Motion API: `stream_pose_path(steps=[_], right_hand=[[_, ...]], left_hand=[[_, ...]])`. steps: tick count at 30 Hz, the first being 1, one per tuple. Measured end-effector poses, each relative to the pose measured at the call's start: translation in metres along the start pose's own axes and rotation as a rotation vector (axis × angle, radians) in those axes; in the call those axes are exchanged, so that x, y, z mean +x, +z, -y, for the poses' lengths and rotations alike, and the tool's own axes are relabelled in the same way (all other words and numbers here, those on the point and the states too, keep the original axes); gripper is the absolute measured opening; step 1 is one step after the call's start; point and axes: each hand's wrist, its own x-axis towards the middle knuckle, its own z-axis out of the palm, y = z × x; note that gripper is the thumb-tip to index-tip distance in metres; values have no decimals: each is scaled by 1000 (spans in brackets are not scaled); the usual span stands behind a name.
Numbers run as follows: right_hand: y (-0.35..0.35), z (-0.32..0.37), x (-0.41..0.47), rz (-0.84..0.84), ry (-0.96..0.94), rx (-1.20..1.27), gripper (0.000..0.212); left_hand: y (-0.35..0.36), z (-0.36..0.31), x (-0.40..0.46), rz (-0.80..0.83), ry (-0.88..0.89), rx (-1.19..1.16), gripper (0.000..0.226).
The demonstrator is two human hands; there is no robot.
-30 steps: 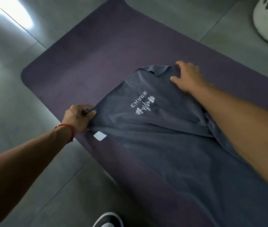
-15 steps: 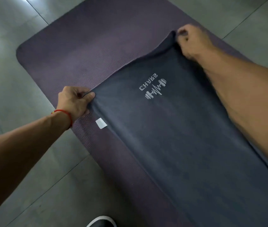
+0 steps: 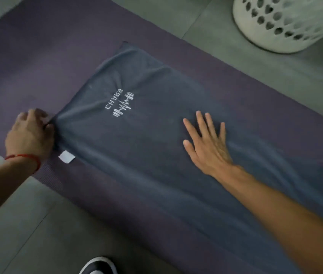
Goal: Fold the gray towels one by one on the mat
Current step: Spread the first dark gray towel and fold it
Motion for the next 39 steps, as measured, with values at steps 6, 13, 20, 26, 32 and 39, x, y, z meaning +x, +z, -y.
stream_pose_path(steps=[6,13,20,26,32,39], right_hand=[[7,-50,-89,3,475,235,61],[5,-159,-218,-91,745,264,50],[-8,-278,-279,-57,931,354,45],[-6,-344,-217,-30,949,472,54],[7,-366,-144,-214,1331,560,71],[25,-388,-138,-410,1354,853,61]], left_hand=[[17,-87,-72,79,779,244,62],[67,-217,-154,276,1243,271,63],[112,-345,-158,346,1297,343,66],[124,-423,-126,362,1354,184,50],[132,-480,-135,550,1510,122,50],[130,-519,-166,719,1365,289,25]])
